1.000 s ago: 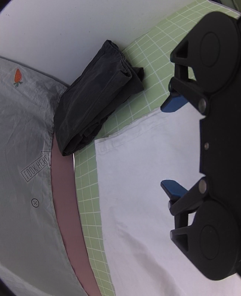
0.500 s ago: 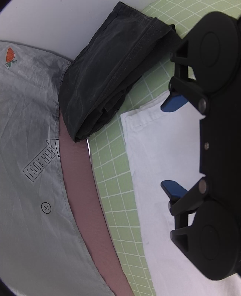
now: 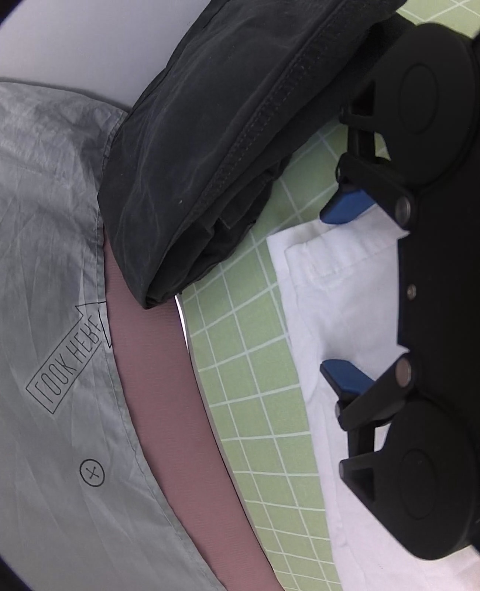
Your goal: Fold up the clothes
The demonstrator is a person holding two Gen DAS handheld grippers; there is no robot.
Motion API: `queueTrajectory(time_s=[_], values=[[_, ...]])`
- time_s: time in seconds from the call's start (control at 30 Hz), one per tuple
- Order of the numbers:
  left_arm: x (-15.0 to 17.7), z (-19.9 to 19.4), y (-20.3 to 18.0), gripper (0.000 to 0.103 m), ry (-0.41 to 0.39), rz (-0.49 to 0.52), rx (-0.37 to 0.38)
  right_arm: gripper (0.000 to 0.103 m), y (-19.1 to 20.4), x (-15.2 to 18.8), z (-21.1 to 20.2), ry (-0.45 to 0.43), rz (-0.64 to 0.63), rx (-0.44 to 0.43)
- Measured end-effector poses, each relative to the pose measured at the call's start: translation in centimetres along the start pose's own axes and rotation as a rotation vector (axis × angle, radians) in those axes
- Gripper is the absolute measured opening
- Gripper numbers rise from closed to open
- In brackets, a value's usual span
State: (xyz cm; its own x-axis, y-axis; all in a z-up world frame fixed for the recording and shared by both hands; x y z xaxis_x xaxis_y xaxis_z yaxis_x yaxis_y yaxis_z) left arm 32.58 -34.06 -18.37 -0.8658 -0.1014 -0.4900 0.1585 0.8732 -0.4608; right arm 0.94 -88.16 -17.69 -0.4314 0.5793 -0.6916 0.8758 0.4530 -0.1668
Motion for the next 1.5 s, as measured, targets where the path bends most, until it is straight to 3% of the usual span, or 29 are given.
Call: queueTrajectory(time_s=[0.17,0.33,0.37,0.43,0.5,0.53,0.57,0.7,1.03,1.3,1.43,1.47,1.5], values=[[0.1,0.5,0.4,0.086,-0.024,-0.076,0.026,0.086,0.2,0.1,0.5,0.004,-0.014,0.008],[1.3,0.7,-0.7,0.086,0.010,-0.046,-0.047,0.085,0.4,0.0,0.5,0.013,-0.005,0.023],[1.7,0.7,-0.9,0.082,0.018,-0.039,-0.063,0.082,0.5,0.0,0.4,0.014,-0.004,0.027],[2.4,0.5,-0.9,0.067,0.018,-0.027,-0.115,0.073,0.6,-0.1,0.2,0.013,-0.010,0.029],[2.8,0.1,-0.8,0.034,-0.003,-0.009,-0.181,0.045,0.7,-0.1,-0.2,0.012,-0.028,0.005],[2.8,0.0,-0.6,0.022,-0.008,-0.004,-0.207,0.037,0.8,-0.1,-0.3,0.018,-0.031,-0.016],[2.8,-0.2,-0.2,0.000,-0.010,-0.008,-0.222,0.030,1.0,0.0,-0.5,0.021,-0.033,-0.025],[2.0,-0.9,1.1,0.000,-0.013,-0.071,-0.167,0.021,1.7,-0.1,-1.2,-0.009,-0.099,-0.014],[1.7,-1.9,0.4,0.000,-0.032,-0.037,-0.106,0.019,1.3,-0.7,-3.5,-0.106,-0.130,-0.007],[1.4,-2.1,-0.3,0.000,-0.055,-0.012,-0.085,0.016,2.2,-3.5,-6.9,-0.354,-0.262,0.124],[0.7,-2.4,-0.7,0.000,-0.071,0.022,-0.081,0.017,0.2,-5.8,-4.4,-0.285,-0.160,0.172],[0.6,-2.4,-0.7,0.003,-0.071,0.030,-0.082,0.022,0.5,-5.8,-3.2,-0.240,-0.171,0.174],[0.5,-2.4,-0.7,0.006,-0.069,0.037,-0.082,0.039,0.7,-5.6,-2.1,-0.201,-0.184,0.181]])
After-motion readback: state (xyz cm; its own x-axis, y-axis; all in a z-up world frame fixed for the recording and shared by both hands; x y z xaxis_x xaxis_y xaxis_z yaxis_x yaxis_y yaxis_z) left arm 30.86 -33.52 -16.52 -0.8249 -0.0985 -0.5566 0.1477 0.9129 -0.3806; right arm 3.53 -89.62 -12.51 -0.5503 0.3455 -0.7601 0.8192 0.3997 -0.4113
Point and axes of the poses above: each gripper's, at about its wrist camera, not at the fingertips, and z roughly the way its jaws point, y to its left, x to its underside, the point moved 5 cm from there along z, roughly the way its jaws point, and after that the axes turned 14 degrees about x, right-handed, at the moved point
